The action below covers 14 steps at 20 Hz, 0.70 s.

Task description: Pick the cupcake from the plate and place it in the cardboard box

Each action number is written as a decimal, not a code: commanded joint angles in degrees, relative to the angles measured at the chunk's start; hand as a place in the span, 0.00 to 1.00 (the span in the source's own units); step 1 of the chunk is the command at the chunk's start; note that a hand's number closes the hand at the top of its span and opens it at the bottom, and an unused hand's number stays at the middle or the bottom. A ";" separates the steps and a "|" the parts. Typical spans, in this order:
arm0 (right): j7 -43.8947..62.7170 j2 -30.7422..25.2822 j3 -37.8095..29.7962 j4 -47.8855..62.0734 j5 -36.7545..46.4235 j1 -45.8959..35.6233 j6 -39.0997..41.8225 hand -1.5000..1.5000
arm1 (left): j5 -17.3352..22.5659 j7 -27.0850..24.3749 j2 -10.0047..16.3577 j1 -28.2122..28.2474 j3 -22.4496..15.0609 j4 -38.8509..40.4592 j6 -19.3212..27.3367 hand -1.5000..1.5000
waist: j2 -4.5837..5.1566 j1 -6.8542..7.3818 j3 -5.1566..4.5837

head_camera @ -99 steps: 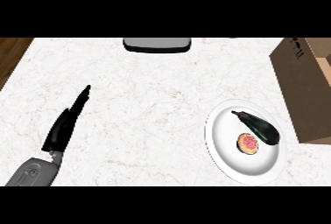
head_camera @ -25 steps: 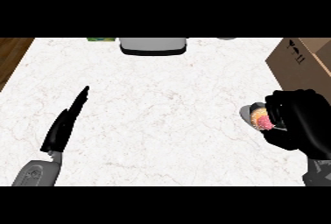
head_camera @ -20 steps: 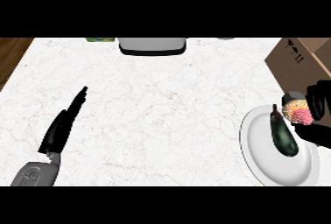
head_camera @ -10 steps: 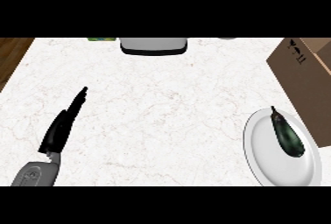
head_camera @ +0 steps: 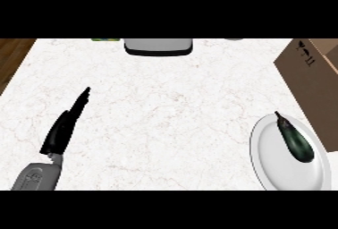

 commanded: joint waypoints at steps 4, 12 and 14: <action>-2.29 -2.21 -0.95 20.79 -3.59 -6.06 8.77 0.00 | -1.34 -0.17 -1.17 -0.78 -0.75 -0.03 0.84 0.50 | 0.37 0.95 0.03; -17.89 3.09 -4.40 33.86 -9.05 -12.61 -2.17 0.00 | -0.56 0.75 -1.76 -0.12 -0.85 -1.49 -0.59 0.50 | 0.21 1.40 0.16; -22.61 2.99 -9.52 33.97 -14.96 -11.95 -1.68 0.00 | -1.50 -2.32 -1.53 0.56 0.09 1.16 1.10 0.50 | 0.12 0.34 0.15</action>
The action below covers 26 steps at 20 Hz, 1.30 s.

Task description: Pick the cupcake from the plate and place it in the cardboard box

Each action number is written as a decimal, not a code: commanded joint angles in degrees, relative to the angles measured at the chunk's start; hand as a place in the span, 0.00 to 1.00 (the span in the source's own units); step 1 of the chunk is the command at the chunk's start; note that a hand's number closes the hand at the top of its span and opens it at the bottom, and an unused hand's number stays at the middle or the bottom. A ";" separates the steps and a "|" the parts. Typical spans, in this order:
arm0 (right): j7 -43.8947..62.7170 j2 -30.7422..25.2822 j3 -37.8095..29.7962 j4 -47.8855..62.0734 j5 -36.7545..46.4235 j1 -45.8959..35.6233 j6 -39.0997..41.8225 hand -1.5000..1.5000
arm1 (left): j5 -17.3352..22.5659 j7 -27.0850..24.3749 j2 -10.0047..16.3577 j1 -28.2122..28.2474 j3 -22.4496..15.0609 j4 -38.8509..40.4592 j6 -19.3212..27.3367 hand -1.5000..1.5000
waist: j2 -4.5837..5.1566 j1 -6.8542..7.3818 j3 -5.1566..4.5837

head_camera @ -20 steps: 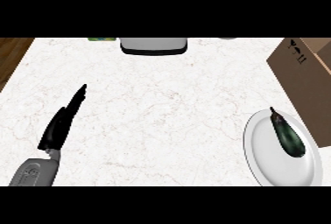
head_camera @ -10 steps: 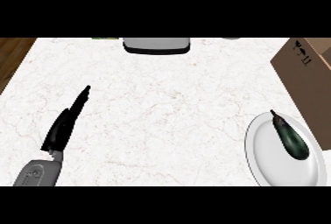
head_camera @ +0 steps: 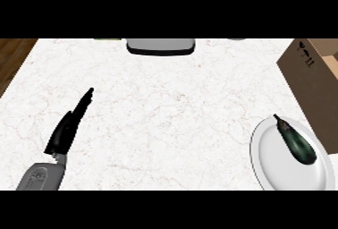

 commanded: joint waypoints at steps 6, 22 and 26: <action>-7.71 3.26 -11.56 10.71 -13.85 -5.54 -1.07 0.00 | 0.43 1.60 0.73 -0.51 0.76 -0.64 -1.47 0.50 | -0.19 -0.40 -0.03; -23.46 -10.16 -27.94 32.73 -26.82 -4.92 -0.87 0.00 | -0.24 0.17 0.08 0.25 1.25 -0.80 -1.11 0.50 | 0.57 0.70 0.21; -26.53 -12.86 -30.45 35.10 -28.33 -1.83 -1.25 0.00 | 0.24 2.18 -0.76 -0.33 0.44 -2.96 -1.83 0.50 | 0.81 1.13 0.43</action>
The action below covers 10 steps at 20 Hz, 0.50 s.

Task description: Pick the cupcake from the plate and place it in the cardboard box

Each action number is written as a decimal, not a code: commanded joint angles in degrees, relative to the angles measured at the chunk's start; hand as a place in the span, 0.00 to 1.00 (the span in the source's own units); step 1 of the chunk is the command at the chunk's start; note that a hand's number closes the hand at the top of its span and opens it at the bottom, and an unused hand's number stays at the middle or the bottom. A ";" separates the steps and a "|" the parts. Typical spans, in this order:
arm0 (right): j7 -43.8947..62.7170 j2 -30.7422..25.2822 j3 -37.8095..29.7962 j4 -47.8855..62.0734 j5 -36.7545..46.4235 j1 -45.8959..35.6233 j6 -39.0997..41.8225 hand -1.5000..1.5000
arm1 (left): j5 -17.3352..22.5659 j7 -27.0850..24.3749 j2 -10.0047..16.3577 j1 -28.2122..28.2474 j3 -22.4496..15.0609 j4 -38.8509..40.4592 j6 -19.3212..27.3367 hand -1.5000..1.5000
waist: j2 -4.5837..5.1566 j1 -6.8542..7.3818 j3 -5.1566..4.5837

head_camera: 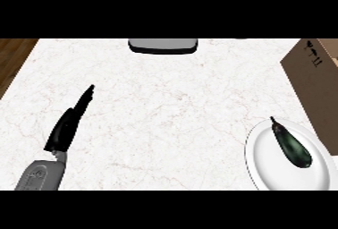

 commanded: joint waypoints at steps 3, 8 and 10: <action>-4.98 -4.49 -3.08 3.98 -2.43 4.01 1.94 0.00 | -0.33 0.45 0.26 0.47 0.10 -0.57 -0.18 0.50 | 0.03 -0.06 0.09; -6.97 -5.66 -2.81 5.26 -1.83 6.74 2.05 0.00 | -0.43 0.89 -0.17 0.18 -0.08 -1.35 0.04 0.50 | 0.20 0.40 0.23; -7.20 -6.78 -3.07 6.02 -2.24 7.33 4.63 0.00 | -0.16 -0.53 0.15 0.04 0.43 0.35 -0.38 0.50 | 0.30 0.18 0.23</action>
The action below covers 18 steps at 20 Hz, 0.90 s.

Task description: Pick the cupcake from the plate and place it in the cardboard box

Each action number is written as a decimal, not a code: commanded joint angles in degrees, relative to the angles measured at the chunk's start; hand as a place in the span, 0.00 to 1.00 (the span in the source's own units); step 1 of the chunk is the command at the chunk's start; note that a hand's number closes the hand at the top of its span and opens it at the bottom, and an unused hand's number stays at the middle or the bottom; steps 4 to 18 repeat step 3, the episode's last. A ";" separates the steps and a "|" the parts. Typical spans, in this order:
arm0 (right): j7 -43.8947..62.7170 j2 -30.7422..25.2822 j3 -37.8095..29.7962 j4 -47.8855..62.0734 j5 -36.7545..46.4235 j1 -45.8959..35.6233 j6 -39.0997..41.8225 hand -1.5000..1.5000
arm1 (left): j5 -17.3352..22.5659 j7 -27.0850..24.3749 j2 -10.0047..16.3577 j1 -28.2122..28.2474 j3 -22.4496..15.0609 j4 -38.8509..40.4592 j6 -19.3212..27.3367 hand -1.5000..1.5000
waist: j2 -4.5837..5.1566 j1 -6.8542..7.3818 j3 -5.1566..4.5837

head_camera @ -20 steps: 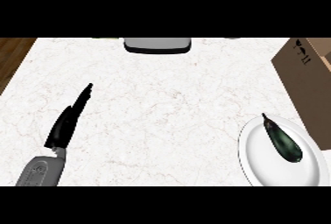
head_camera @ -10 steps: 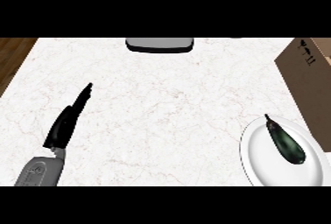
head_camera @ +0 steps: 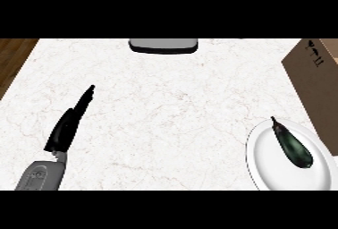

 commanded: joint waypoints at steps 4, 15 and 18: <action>-2.94 -1.25 0.10 1.29 0.19 2.35 1.00 0.00 | -2.06 -0.40 -1.58 0.03 -1.82 0.28 1.42 0.50 | 0.02 0.09 0.06; -2.94 -1.25 0.10 1.29 0.19 2.35 1.00 0.00 | -2.06 -0.40 -1.58 0.03 -1.82 0.28 1.42 0.50 | 0.02 0.09 0.06; -2.94 -1.25 0.10 1.29 0.19 2.35 1.00 0.00 | -2.06 -0.40 -1.58 0.03 -1.82 0.28 1.42 0.50 | 0.02 0.09 0.06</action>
